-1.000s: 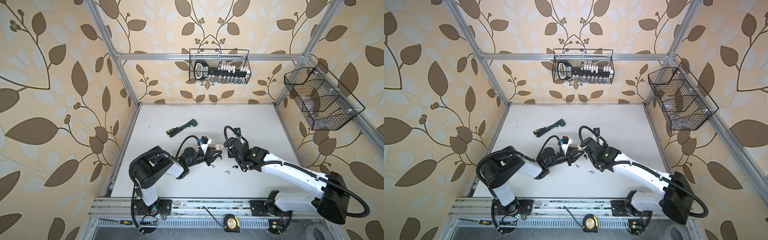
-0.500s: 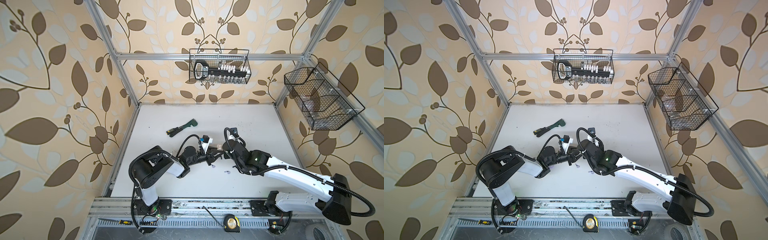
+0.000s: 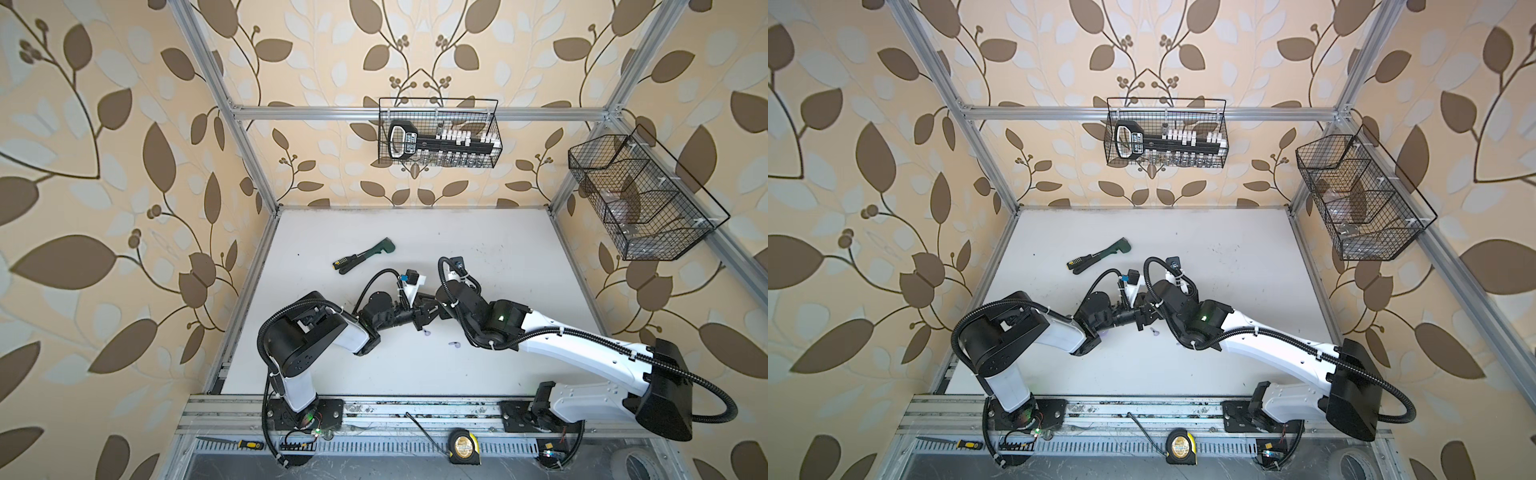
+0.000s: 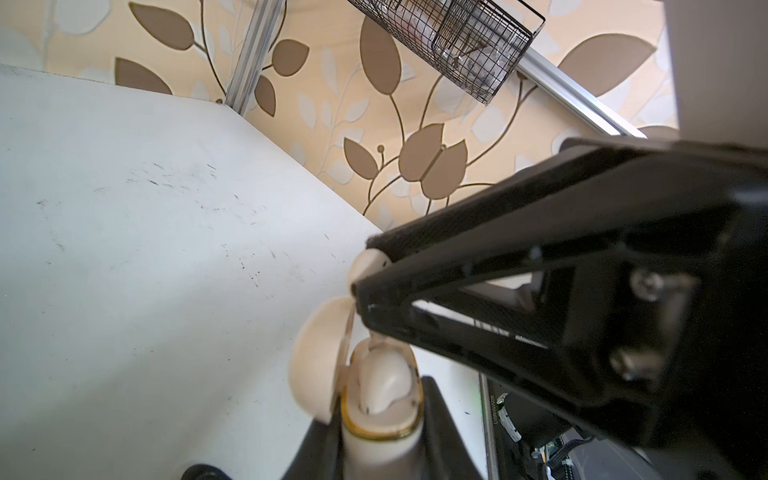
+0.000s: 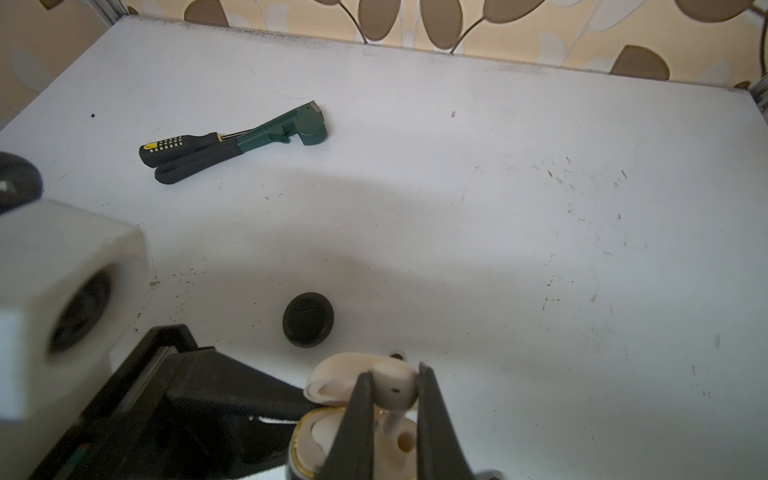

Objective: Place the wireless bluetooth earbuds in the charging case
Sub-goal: 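Lift the cream earbud and carry it toward the case in the left gripper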

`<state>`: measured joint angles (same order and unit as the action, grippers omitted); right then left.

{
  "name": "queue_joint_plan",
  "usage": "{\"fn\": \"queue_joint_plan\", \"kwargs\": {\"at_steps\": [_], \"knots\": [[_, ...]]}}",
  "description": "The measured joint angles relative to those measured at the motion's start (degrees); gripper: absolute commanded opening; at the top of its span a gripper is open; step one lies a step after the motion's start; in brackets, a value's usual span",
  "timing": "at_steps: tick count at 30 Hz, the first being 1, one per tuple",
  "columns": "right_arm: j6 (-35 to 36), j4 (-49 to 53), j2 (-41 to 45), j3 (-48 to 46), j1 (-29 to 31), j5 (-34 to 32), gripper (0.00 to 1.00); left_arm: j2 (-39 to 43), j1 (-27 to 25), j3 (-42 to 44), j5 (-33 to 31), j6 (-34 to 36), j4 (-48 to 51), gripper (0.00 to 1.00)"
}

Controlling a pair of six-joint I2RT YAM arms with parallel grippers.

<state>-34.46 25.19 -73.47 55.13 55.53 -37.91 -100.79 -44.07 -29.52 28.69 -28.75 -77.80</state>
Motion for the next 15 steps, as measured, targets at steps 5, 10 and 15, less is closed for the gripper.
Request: {"fn": "queue_joint_plan", "kwargs": {"at_steps": [5, 10, 15], "knots": [[0.00, -0.28, -0.17, 0.00, 0.07, -0.04, 0.12, 0.00, 0.50, -0.44, 0.96, -0.76, 0.02, 0.00], [0.00, -0.61, -0.17, 0.00, 0.09, -0.07, 0.13, 0.00, 0.70, -0.52, 1.38, -1.73, 0.02, 0.00], [-0.02, -0.63, -0.17, -0.07, 0.09, -0.07, 0.13, 0.00, 1.05, -0.52, 1.42, -1.92, 0.02, 0.00]]}}
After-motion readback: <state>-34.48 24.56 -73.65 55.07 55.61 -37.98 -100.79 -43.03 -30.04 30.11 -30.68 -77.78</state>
